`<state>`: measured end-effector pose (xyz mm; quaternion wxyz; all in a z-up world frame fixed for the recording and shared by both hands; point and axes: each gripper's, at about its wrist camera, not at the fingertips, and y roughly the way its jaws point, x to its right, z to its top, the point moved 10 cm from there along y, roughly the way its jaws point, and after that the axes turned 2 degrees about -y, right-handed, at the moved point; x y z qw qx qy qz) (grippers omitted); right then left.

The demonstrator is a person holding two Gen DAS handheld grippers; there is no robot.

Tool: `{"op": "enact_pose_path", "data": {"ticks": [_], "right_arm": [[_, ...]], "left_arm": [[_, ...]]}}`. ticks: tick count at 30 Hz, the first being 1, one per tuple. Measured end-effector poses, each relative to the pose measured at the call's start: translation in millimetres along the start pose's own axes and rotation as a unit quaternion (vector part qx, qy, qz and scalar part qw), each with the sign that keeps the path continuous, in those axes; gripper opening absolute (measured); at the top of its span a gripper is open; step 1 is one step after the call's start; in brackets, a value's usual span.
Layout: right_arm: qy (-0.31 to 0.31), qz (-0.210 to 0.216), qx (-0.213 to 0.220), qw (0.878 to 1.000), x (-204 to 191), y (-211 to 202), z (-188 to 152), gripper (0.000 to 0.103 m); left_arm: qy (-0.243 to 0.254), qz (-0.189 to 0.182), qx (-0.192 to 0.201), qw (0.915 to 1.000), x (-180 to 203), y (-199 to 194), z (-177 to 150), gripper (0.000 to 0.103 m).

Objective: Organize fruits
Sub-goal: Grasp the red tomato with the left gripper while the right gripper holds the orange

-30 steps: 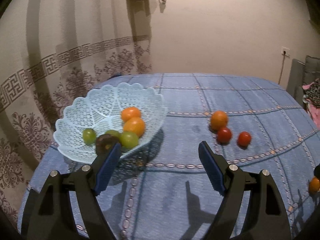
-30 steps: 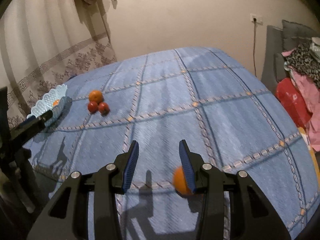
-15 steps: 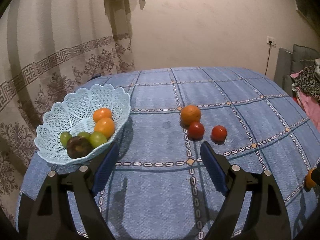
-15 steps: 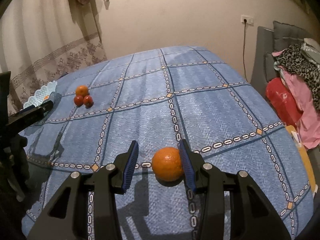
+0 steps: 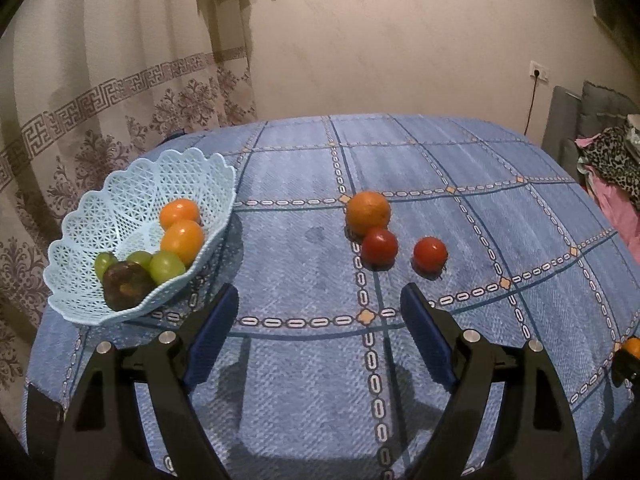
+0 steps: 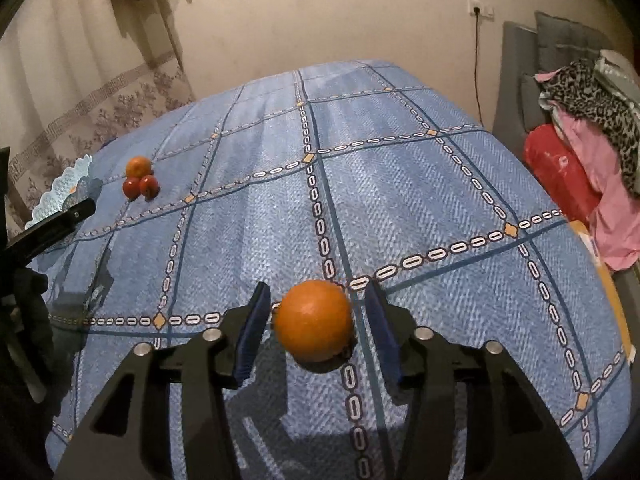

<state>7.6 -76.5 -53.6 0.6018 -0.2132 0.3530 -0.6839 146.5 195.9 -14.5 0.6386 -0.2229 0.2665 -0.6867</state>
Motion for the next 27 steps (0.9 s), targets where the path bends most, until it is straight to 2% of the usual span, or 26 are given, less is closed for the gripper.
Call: {"op": "enact_pose_path", "data": {"ticks": [3,7,16,23,27], "right_arm": [[-0.006,0.006,-0.001,1.0,-4.6,0.3,-1.0,0.036],[-0.01,0.004,0.002,1.0,-5.9,-2.0,-1.2,0.035],[-0.003,0.042,0.02,0.999,-22.7,-2.2,13.9,0.035],[-0.007,0.069,0.026,0.997,-44.3,4.3,22.0,0.035],[-0.01,0.073,0.019,0.997,-47.9,10.3,18.0,0.035]], "left_arm": [[-0.005,-0.01,-0.012,0.9999,2.8,7.2,-0.7,0.084],[0.003,-0.012,-0.019,0.9997,9.6,14.4,0.1,0.084],[-0.003,-0.026,-0.045,0.9987,19.0,42.8,9.6,0.084],[-0.006,-0.045,-0.056,0.9974,27.6,61.3,22.7,0.076],[-0.003,-0.06,-0.069,0.9958,35.8,73.3,23.6,0.064]]}}
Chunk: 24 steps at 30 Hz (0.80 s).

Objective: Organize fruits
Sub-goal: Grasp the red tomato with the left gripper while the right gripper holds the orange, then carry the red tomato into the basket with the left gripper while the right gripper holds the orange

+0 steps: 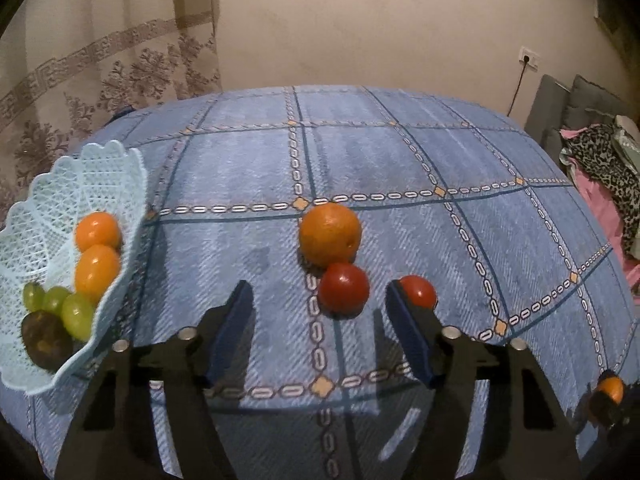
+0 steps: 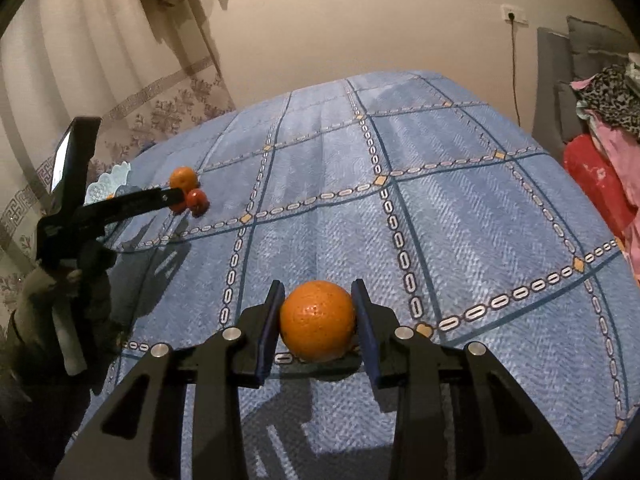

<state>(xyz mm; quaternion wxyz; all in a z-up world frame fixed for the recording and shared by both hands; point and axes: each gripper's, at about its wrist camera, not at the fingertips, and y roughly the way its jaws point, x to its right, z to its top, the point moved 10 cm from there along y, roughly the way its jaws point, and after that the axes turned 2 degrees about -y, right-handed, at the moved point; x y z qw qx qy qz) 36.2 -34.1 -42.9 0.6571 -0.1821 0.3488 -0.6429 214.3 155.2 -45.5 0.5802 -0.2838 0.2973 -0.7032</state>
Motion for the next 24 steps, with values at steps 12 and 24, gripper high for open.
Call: {"op": "enact_pose_path", "data": {"ticks": [12,24], "right_arm": [[0.004,0.0,-0.011,1.0,1.1,9.5,-3.7,0.035],[0.002,-0.002,-0.011,1.0,1.5,10.9,-4.0,0.035]], "left_arm": [[0.01,-0.027,-0.01,0.9995,9.4,15.0,-1.4,0.028],[0.005,-0.034,-0.004,0.9994,6.9,0.4,-5.3,0.028]]}}
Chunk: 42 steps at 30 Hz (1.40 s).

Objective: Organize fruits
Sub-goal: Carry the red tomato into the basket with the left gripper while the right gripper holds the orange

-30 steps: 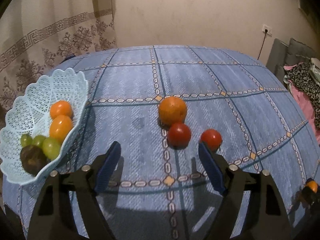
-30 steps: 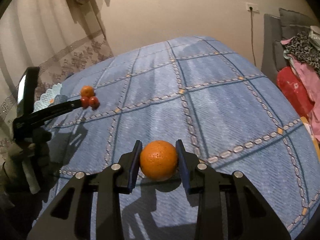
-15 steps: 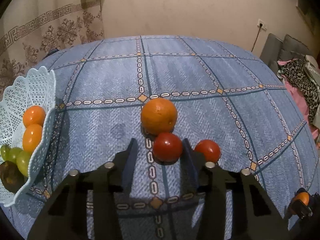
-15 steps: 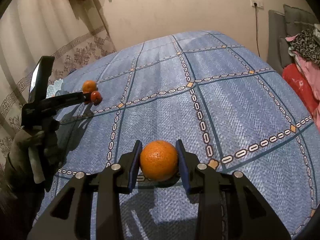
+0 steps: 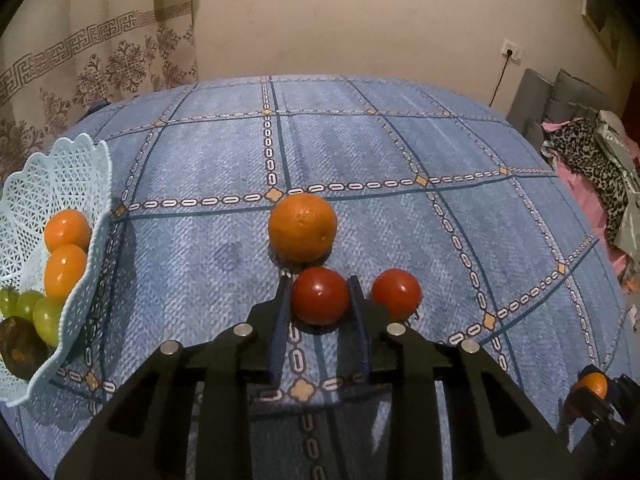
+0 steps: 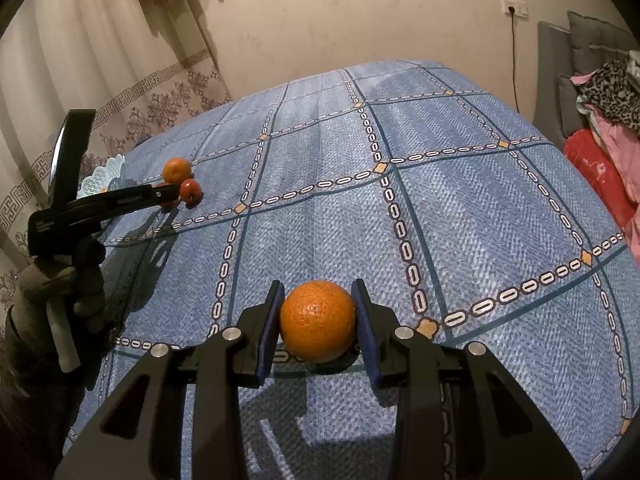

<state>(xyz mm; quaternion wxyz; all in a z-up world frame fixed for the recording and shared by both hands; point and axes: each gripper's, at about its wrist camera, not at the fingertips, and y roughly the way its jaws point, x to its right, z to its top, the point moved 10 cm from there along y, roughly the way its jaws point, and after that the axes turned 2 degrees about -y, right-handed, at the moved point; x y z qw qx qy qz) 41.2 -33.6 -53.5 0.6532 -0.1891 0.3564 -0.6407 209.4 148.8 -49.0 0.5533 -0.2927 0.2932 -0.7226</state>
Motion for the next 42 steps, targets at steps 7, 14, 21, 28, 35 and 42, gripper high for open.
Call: {"op": "enact_pose_path", "data": {"ticks": [7,14,21,28,35,42], "right_arm": [[-0.001,-0.001,0.0,1.0,0.0,0.7,0.5,0.035],[0.0,-0.001,-0.001,1.0,0.1,0.0,-0.3,0.035],[-0.006,-0.008,-0.001,1.0,-0.4,1.2,-1.3,0.035],[-0.008,-0.016,-0.002,1.0,-1.7,-0.5,-0.7,0.035],[-0.006,-0.001,-0.008,1.0,-14.8,-0.6,0.0,0.035],[-0.027,0.009,-0.005,1.0,-39.0,-1.6,6.2,0.035]], "left_arm": [[-0.005,-0.005,0.013,0.9999,0.3,-16.4,-3.1,0.028],[-0.011,-0.003,0.025,0.9996,-4.7,-31.7,-5.4,0.028],[-0.011,0.003,0.044,0.999,-13.1,-50.3,-4.7,0.028],[-0.02,0.014,0.061,0.9978,-28.7,-67.7,-4.0,0.028],[-0.037,0.027,0.08,0.9957,-53.1,-85.9,0.2,0.028],[-0.061,0.046,0.101,0.9919,-85.6,-104.6,3.6,0.028]]}}
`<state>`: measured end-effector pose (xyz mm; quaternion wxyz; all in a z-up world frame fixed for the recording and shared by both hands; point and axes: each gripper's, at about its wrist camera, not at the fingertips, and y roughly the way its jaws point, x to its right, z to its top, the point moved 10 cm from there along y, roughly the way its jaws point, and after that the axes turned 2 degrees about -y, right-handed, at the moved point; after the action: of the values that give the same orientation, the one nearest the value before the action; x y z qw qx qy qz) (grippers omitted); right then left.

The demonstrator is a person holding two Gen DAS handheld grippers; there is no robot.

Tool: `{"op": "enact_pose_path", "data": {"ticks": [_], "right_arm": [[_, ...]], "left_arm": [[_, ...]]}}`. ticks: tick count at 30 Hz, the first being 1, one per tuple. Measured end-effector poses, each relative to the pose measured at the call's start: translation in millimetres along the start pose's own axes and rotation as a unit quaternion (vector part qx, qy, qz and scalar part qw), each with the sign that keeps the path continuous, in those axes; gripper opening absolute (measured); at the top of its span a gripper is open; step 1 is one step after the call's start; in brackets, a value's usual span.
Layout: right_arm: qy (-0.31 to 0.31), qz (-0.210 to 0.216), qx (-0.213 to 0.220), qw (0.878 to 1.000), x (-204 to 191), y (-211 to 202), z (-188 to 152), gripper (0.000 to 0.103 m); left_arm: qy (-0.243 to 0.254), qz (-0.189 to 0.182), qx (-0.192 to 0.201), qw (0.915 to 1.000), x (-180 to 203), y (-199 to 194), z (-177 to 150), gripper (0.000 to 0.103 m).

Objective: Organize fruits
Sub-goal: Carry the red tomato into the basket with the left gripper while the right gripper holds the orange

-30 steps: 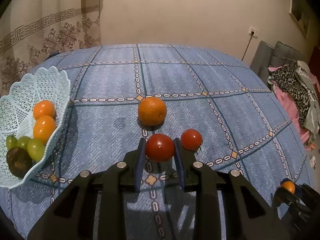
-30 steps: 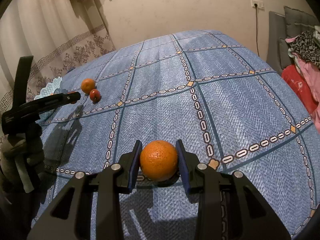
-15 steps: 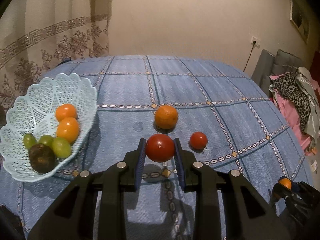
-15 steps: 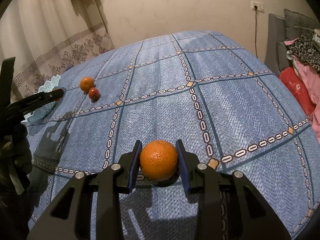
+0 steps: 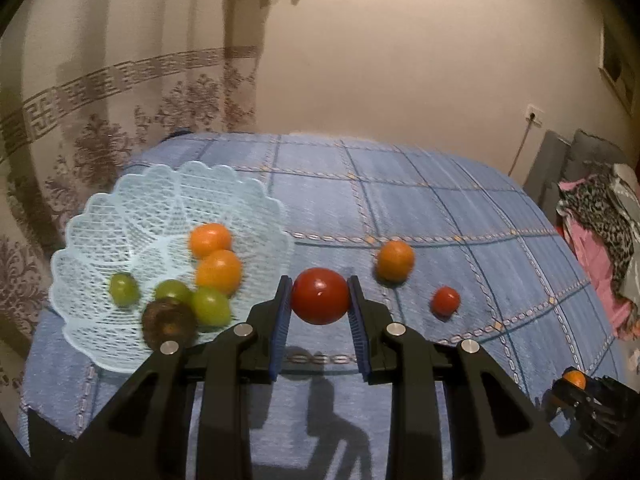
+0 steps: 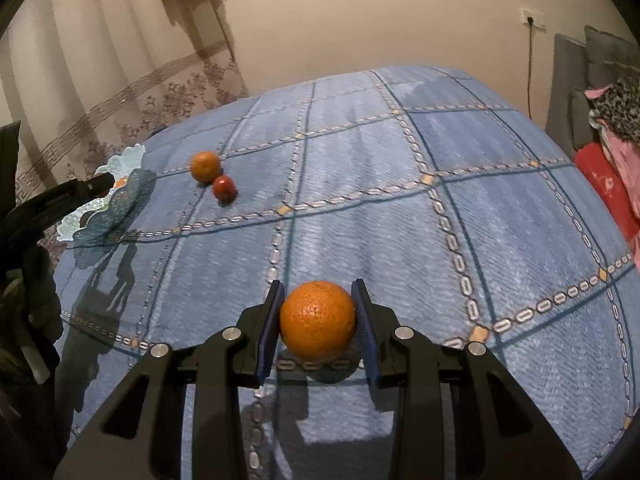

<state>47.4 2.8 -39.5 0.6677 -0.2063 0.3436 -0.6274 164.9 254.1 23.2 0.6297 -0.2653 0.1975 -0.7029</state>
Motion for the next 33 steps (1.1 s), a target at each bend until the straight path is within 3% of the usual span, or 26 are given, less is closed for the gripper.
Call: {"op": "enact_pose_path", "data": {"ticks": [20,22,24,33], "right_arm": [[-0.054,0.028,0.001,0.998,-66.8,8.3,17.0,0.035],[-0.059,0.031,0.0,0.998,-72.8,10.2,17.9,0.035],[-0.063,0.033,0.0,0.997,-78.1,11.8,19.2,0.035],[-0.089,0.053,-0.001,0.995,-110.7,21.8,29.2,0.035]], "left_arm": [[-0.068,0.084,0.021,0.9939,-100.0,-6.0,8.6,0.029],[-0.079,0.084,0.017,0.9932,-105.1,-4.3,7.4,0.034],[-0.087,0.089,0.023,0.9919,-109.6,-6.2,7.6,0.054],[-0.108,0.109,0.034,0.9876,-122.9,-14.2,5.3,0.064]]}}
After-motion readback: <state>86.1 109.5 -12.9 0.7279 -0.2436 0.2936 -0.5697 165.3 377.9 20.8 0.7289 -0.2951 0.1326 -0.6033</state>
